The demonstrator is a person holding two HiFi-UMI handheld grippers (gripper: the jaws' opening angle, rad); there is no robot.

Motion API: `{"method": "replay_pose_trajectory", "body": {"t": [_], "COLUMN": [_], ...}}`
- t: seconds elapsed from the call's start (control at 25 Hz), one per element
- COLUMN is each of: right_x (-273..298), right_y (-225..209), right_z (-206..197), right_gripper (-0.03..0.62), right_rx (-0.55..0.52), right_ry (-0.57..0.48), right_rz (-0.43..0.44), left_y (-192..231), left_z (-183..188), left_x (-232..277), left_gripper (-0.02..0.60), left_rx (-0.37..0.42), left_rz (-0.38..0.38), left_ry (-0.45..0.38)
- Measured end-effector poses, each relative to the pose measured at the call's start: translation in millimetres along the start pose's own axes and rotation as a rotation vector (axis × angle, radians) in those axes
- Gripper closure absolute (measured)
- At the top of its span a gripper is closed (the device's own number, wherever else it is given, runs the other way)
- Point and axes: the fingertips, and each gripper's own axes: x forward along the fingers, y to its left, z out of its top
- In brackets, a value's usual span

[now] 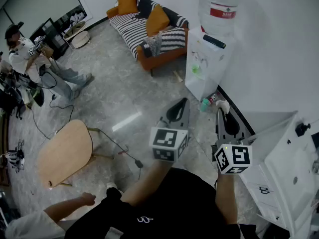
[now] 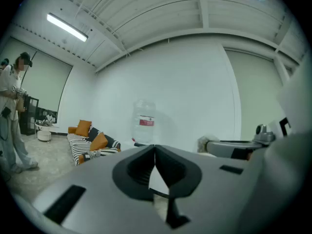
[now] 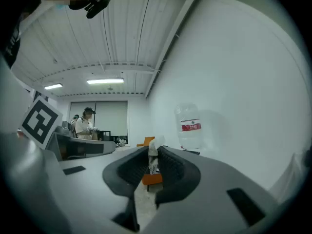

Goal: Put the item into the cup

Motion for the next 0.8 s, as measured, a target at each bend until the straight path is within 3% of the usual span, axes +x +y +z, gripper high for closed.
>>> {"method": "replay_pose_trajectory", "body": {"t": [0.8], "right_x": [6.0], "right_y": [4.0], "right_z": [2.9], "right_gripper": [0.531], "right_rx": [0.021], "right_ry": [-0.020], "right_rz": [0.039], "left_y": [3.8], "left_z": [3.0], "left_x": [-7.5], "left_gripper": [0.568], "left_rx": [0.007], "left_rz": [0.004], "left_ry": [-0.010]}}
